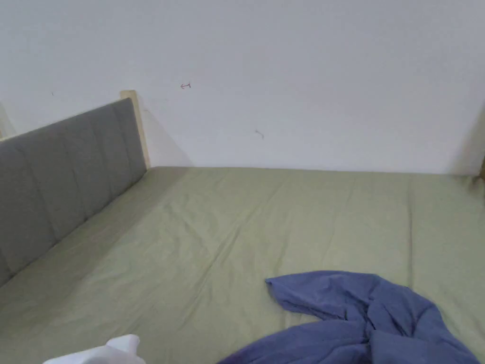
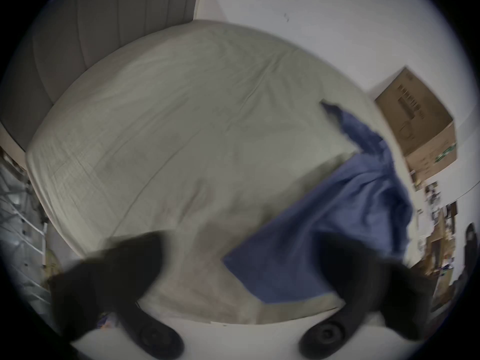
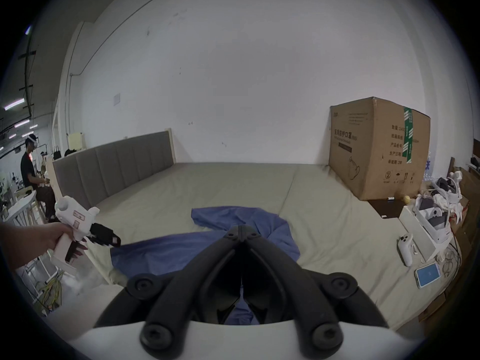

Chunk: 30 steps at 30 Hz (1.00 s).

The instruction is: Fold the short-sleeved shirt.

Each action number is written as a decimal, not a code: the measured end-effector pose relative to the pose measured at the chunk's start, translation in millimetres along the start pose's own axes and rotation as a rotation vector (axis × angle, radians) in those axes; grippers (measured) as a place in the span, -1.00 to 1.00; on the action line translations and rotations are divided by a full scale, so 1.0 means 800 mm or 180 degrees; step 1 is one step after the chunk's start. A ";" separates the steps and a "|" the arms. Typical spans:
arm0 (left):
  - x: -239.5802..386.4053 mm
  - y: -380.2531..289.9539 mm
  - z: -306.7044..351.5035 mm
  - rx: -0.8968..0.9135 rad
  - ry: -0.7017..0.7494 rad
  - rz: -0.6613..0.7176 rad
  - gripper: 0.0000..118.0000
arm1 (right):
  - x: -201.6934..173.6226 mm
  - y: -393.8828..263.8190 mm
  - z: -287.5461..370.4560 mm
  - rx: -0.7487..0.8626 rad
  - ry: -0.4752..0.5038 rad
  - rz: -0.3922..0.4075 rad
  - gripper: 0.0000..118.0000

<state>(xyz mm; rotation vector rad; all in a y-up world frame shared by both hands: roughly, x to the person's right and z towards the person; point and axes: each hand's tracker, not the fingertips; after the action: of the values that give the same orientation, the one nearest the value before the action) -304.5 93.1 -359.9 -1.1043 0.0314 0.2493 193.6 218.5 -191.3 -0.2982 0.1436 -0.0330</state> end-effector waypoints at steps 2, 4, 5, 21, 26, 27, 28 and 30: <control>0.006 -0.006 -0.009 0.0206 -0.0082 -0.0077 0.87 | -0.001 -0.005 -0.006 -0.0093 -0.0006 0.0061 -1.00; 0.015 -0.004 -0.027 0.0063 -0.0170 -0.0066 0.87 | -0.002 -0.010 -0.014 -0.0181 -0.0029 0.0073 -1.00; 0.016 -0.009 -0.027 -0.0081 -0.0412 -0.0123 0.67 | -0.003 -0.012 -0.018 -0.0213 -0.0027 0.0062 -1.00; 0.056 -0.022 0.068 0.1634 -0.0444 -0.0523 -1.00 | 0.033 0.117 -0.369 -0.1164 0.0701 -0.0319 -0.18; 0.051 -0.028 0.059 0.1628 -0.0568 -0.0474 -1.00 | 0.038 0.099 -0.547 -0.2378 0.0644 0.0020 0.98; 0.049 -0.028 0.057 0.1620 -0.0567 -0.0452 -1.00 | 0.039 0.087 -0.571 -0.2380 0.0541 0.0015 0.98; 0.045 -0.028 0.053 0.1594 -0.0573 -0.0421 -1.00 | 0.038 0.079 -0.593 -0.2457 0.0434 0.0102 0.98; 0.039 -0.028 0.047 0.1513 -0.0621 -0.0336 -1.00 | 0.039 0.060 -0.635 -0.2771 0.0268 0.0313 0.98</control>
<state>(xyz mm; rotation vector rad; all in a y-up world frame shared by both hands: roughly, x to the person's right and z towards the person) -273.1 122.6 -327.5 -0.6036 -0.1356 0.2383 151.1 114.9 -690.2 -1.1590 0.2524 0.1193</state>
